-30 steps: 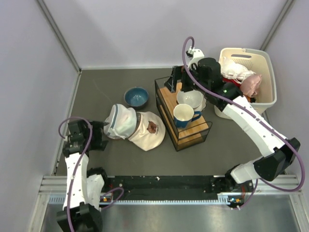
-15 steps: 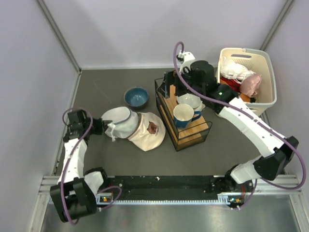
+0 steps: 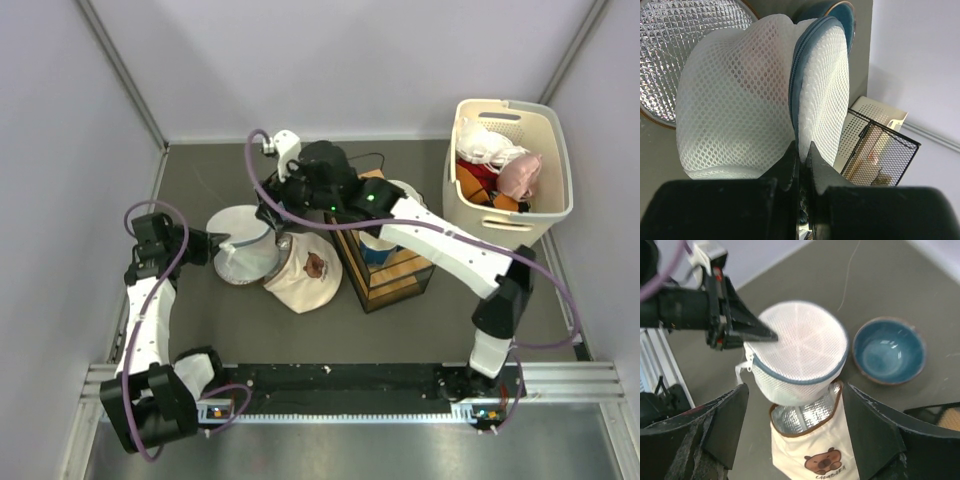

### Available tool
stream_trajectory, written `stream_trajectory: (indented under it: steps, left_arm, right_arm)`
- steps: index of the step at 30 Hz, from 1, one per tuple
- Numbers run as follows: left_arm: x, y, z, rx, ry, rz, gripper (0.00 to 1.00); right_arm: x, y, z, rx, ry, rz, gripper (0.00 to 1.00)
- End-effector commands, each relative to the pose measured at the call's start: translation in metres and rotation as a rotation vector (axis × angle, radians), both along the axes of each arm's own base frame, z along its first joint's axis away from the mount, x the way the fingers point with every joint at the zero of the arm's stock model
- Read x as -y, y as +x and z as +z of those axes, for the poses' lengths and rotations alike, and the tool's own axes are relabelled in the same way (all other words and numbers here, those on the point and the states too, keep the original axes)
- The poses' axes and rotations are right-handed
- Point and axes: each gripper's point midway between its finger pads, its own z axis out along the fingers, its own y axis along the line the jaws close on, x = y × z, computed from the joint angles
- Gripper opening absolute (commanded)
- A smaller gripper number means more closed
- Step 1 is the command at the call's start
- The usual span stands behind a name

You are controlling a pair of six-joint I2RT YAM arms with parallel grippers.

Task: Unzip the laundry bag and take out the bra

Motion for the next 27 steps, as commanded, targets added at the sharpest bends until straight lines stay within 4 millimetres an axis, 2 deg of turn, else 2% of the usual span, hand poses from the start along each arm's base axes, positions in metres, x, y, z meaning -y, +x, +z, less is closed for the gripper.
stream_trajectory:
  steps: [1,4,6,9,13,21,27]
  left_arm:
    - [0.001,0.002,0.03,0.099,0.043,-0.023,0.0]
    - [-0.003,0.001,0.03,0.095,0.052,0.008,0.0]
    - [-0.005,0.001,0.027,0.09,0.057,0.017,0.0]
    - [-0.005,0.003,0.025,0.089,0.071,0.005,0.0]
    - [-0.006,0.006,0.025,0.11,0.093,-0.013,0.0]
    - [-0.002,0.01,0.032,0.175,0.137,-0.084,0.0]
    - [-0.003,0.009,0.037,0.217,0.196,-0.108,0.0]
  right_arm:
    - [-0.028,-0.015,-0.022,-0.091,-0.005,0.072,0.69]
    - [-0.041,-0.022,-0.039,-0.209,0.024,0.053,0.58]
    - [-0.046,-0.024,-0.047,-0.273,0.039,0.041,0.55]
    - [-0.056,-0.029,-0.063,-0.39,0.069,0.02,0.55]
    - [-0.066,-0.037,-0.072,-0.511,0.119,0.014,0.55]
    - [-0.072,-0.04,-0.089,-0.582,0.128,-0.012,0.54]
    - [-0.069,-0.038,-0.091,-0.592,0.152,-0.04,0.54]
